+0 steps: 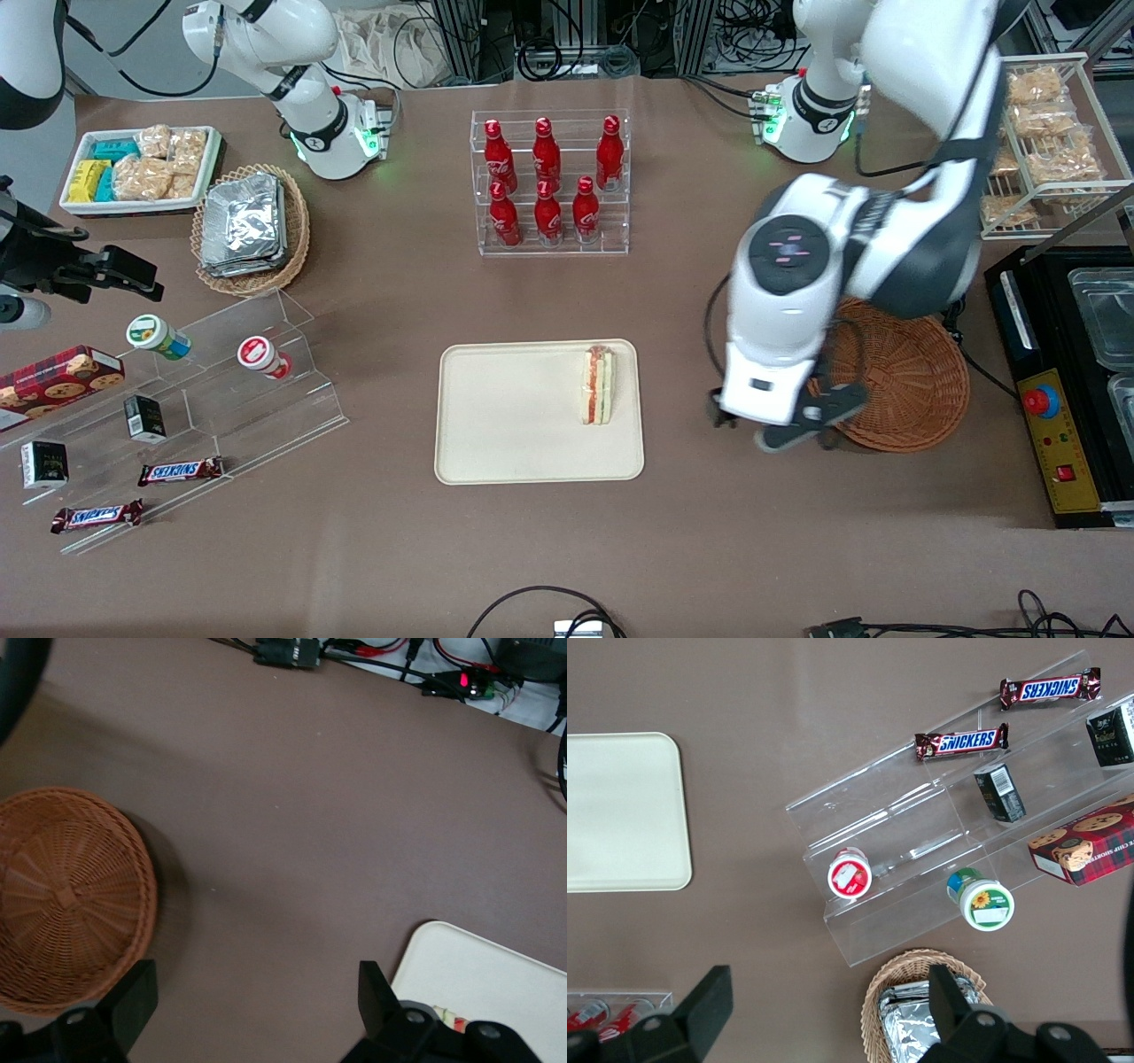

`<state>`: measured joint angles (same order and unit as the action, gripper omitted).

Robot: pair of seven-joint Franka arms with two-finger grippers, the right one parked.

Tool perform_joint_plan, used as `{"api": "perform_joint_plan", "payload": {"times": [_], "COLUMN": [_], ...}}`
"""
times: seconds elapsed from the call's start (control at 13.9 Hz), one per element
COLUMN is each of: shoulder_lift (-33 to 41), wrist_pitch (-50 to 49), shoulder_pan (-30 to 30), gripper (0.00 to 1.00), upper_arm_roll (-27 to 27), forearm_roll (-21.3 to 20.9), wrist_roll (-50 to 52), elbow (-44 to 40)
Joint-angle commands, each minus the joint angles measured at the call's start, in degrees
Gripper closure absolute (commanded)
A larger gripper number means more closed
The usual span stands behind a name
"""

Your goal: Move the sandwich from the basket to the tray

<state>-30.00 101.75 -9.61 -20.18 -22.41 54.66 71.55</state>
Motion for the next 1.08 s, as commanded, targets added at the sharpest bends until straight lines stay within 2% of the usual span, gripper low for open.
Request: {"api": "perform_joint_plan", "payload": {"times": [0.0,0.36,0.58,0.65,0.79,1.01], "shoulder_lift": [4.0,7.4,12.5,14.8,20.0,27.1], "wrist_pitch": [-3.2,-6.6,-6.8,-6.4,-5.9,-7.2], "shoulder_pan": [3.5,8.7,11.9,11.9,11.5,12.0], "gripper": [0.00,0.00,0.00,0.00,0.00,0.00], "upper_arm_roll": [-0.5,-0.5,0.5,2.7,7.0,10.7], "forearm_roll": [3.1,7.1,11.2,11.8,15.5,16.2], "wrist_roll": [-5.4,-12.5,-21.4,-24.5,-30.0,-41.7], "elbow": [2.1,2.6,6.8,9.3,14.4,19.9]}}
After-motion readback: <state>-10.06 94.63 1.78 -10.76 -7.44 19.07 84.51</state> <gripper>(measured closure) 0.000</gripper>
